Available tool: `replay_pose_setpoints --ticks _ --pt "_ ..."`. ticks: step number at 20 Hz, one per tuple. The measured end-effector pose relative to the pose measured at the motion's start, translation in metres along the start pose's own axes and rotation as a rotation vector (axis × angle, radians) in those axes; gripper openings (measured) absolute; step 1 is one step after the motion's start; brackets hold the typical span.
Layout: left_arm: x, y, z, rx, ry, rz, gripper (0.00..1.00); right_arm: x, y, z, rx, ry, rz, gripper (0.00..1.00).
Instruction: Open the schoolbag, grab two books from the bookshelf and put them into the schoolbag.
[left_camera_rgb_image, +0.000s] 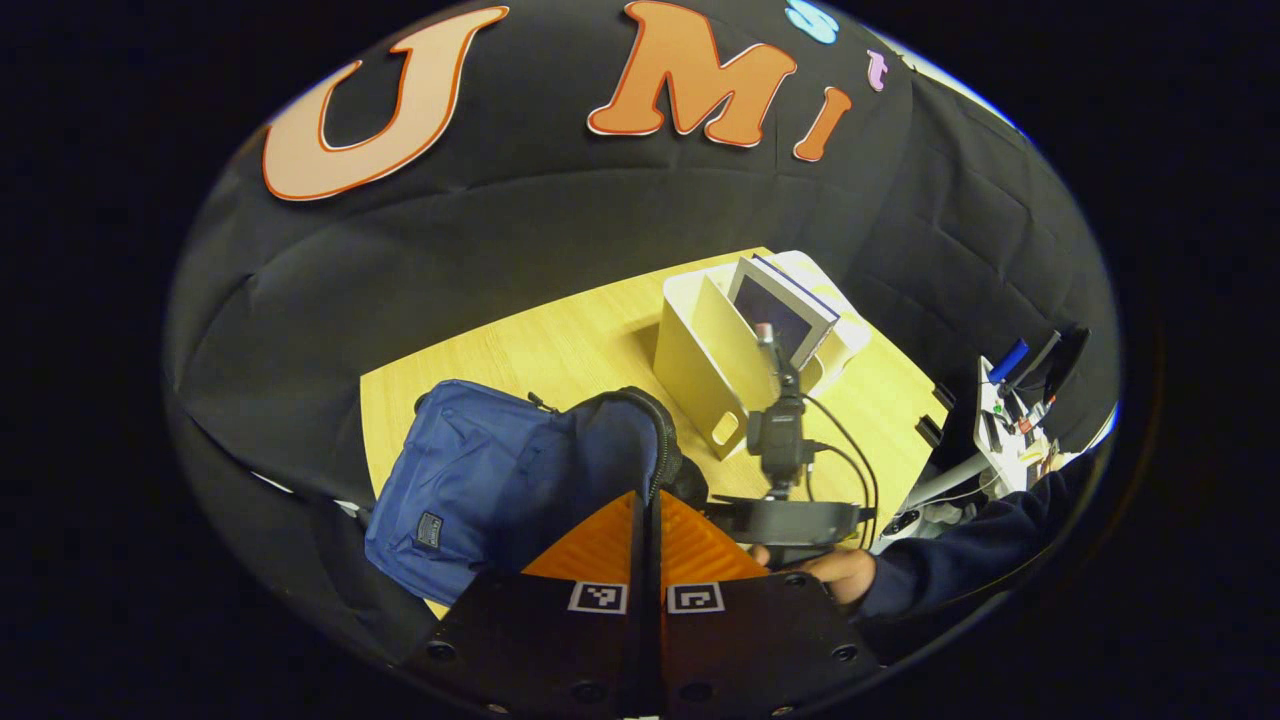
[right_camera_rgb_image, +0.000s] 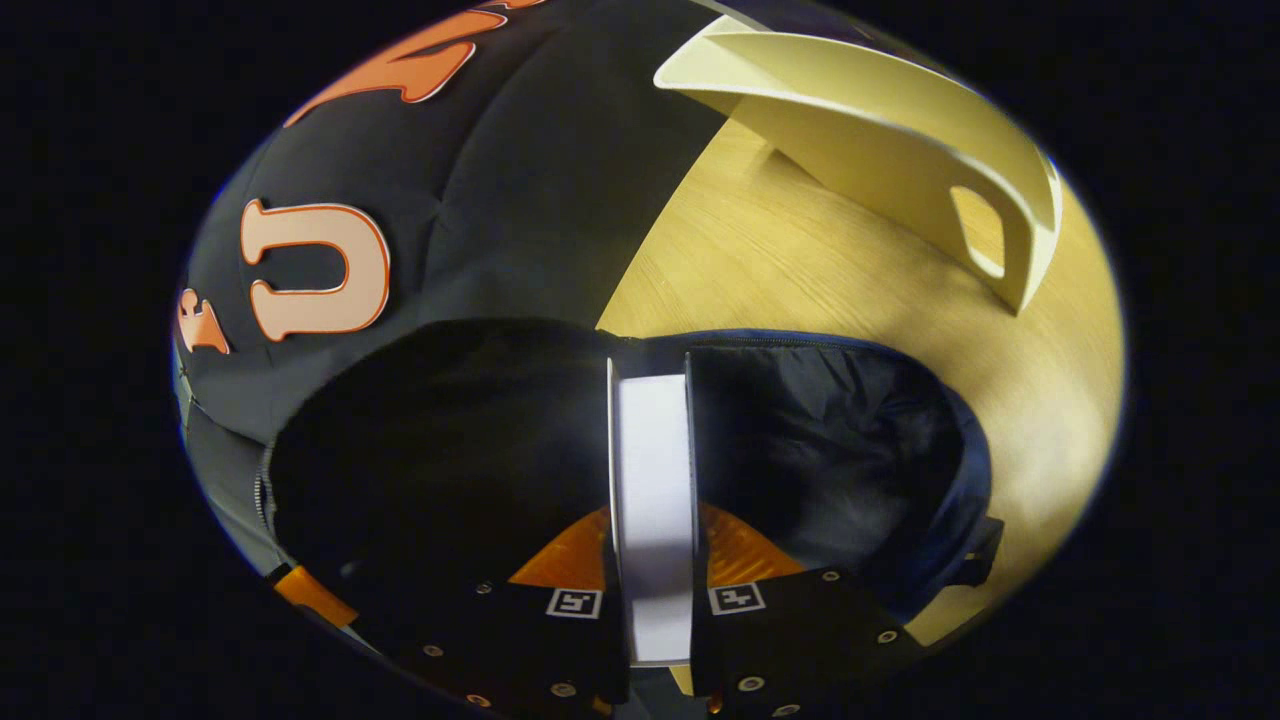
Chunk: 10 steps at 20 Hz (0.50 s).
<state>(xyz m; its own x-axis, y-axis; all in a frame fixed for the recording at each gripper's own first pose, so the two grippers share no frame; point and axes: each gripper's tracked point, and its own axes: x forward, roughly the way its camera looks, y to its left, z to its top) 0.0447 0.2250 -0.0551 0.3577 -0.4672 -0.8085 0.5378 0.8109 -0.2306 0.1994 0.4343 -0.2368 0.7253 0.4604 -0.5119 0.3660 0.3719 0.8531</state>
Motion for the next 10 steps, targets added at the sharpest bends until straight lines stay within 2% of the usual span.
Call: replay_pose_setpoints --ticks 2,3,4,6,7,8,9,10 --pt "0.003 -0.005 -0.002 -0.005 0.0 -0.011 0.01 0.007 0.002 -0.003 0.0 -0.003 0.013 0.25" --pt "0.004 -0.004 -0.002 -0.006 0.002 -0.007 0.01 0.013 0.002 -0.007 -0.002 0.005 0.004 0.15" --pt "0.004 -0.001 -0.001 -0.011 -0.004 0.0 0.0 0.014 0.0 -0.011 0.013 0.033 -0.012 0.3" --pt "0.002 0.003 0.0 -0.025 -0.012 0.005 0.01 0.008 -0.003 -0.01 -0.018 0.04 -0.05 0.38" --pt "0.002 0.004 0.0 -0.03 -0.012 0.008 0.01 0.004 -0.004 -0.007 -0.048 0.036 -0.078 0.4" --pt "0.0 0.007 0.0 -0.032 -0.018 0.013 0.01 -0.001 -0.003 0.0 -0.075 0.029 -0.091 0.34" --pt "0.0 0.008 0.0 -0.034 -0.019 0.017 0.01 -0.008 -0.007 0.007 -0.109 0.02 -0.108 0.76" --pt "0.0 0.008 0.0 -0.033 -0.022 0.019 0.0 -0.014 -0.006 0.014 -0.13 0.011 -0.108 0.87"
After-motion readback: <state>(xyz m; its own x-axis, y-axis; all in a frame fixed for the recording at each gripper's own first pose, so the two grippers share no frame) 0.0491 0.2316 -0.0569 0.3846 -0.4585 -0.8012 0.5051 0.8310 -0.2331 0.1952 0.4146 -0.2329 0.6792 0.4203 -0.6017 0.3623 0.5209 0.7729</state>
